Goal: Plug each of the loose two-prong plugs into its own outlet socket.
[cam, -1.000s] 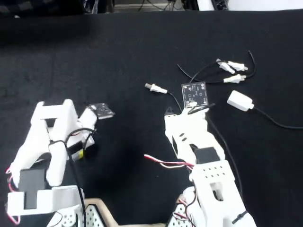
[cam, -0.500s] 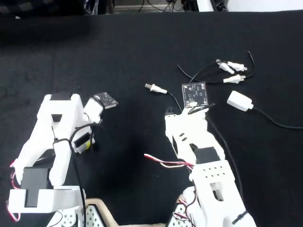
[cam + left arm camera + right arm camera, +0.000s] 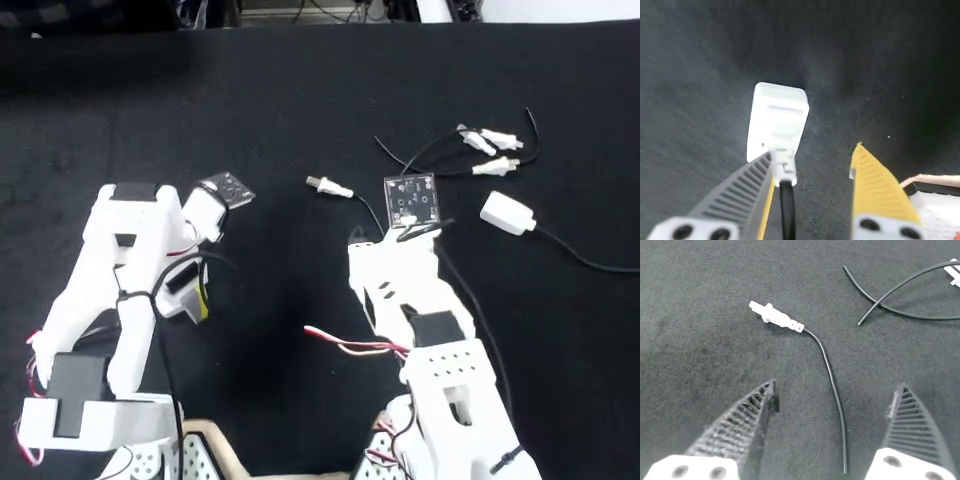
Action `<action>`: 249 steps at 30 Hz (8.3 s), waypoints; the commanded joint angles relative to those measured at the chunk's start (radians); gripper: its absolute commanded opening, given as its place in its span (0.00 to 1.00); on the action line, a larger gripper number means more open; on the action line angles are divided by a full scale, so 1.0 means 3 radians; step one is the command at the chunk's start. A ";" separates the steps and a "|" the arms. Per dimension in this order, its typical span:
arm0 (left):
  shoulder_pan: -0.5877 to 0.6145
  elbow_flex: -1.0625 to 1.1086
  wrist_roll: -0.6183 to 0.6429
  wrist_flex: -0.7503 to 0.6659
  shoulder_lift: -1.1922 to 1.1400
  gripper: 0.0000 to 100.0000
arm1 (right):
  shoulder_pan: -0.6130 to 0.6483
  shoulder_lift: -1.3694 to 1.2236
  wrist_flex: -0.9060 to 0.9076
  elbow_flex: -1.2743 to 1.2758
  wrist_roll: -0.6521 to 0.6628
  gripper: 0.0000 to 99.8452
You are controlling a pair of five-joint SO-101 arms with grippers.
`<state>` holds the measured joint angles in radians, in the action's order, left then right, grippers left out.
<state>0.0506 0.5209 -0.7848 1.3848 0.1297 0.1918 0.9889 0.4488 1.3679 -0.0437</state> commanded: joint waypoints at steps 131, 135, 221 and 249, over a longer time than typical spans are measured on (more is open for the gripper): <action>0.1777 0.0688 0.2654 -0.1816 0.0056 0.23 | 0.2286 -0.4928 0.2854 -0.5792 0.0041 0.18; 0.1777 0.0688 0.2654 -0.1816 0.0056 0.23 | 0.2286 -0.4933 0.2711 -0.5695 0.0041 0.18; 0.1788 0.0688 0.2660 -0.1816 0.0056 0.23 | 0.2557 -0.5086 0.2736 -0.5439 0.0788 0.22; 0.1788 0.0688 0.2660 -0.1816 0.0056 0.23 | 0.1596 -0.5450 0.2736 -0.6416 0.0568 0.01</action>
<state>0.5969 0.7296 0.0023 0.8523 0.1281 0.7273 -0.6529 1.2727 -0.4733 0.1281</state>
